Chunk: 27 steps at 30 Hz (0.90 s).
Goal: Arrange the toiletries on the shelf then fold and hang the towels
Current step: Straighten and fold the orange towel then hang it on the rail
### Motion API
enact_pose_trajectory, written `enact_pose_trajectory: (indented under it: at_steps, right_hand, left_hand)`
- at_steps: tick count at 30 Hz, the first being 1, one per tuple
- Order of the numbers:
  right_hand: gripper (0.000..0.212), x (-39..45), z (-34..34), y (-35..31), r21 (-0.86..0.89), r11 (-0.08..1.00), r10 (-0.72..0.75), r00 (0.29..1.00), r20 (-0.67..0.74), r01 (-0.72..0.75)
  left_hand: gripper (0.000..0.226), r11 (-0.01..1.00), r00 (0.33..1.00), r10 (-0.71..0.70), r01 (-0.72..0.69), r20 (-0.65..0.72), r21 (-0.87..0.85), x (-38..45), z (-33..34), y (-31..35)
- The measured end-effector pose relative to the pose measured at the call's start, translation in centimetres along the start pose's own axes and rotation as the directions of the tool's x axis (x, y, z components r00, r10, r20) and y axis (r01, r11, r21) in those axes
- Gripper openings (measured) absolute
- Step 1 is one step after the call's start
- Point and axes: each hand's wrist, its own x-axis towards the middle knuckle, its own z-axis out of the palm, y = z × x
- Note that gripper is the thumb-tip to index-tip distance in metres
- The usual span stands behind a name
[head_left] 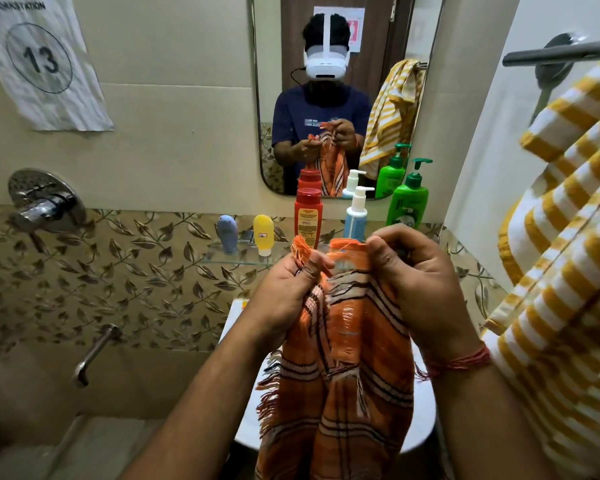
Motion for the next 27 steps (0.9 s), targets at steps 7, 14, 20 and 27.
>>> enact_pose_trajectory:
  at_steps: [7, 14, 20, 27]
  right_hand:
    - [0.020, -0.9, 2.8, 1.0, 0.114, 0.981, 0.162, 0.986, -0.028, -0.158]
    - [0.012, -1.5, 5.9, 2.1, -0.020, 0.998, 0.045, 0.942, -0.334, -0.055]
    - [0.010, -1.4, 6.7, 1.5, 0.077, 0.995, 0.087, 0.915, -0.393, -0.061]
    - [0.006, -1.0, 7.6, 2.1, -0.180, 0.983, -0.055, 0.881, -0.470, -0.035]
  left_hand:
    - [0.016, 0.993, 0.996, 0.092, -0.091, -0.017, 0.080, 0.3, 0.7, 0.1]
    - [0.014, 0.983, 0.988, 0.148, -0.143, -0.039, 0.118, -0.1, 1.3, 0.2]
    - [0.011, 0.987, 0.988, 0.150, -0.147, -0.036, 0.061, -0.1, 1.4, 0.0]
    - [0.012, 0.973, 0.978, 0.206, -0.201, -0.041, 0.111, -0.3, 1.8, -0.3]
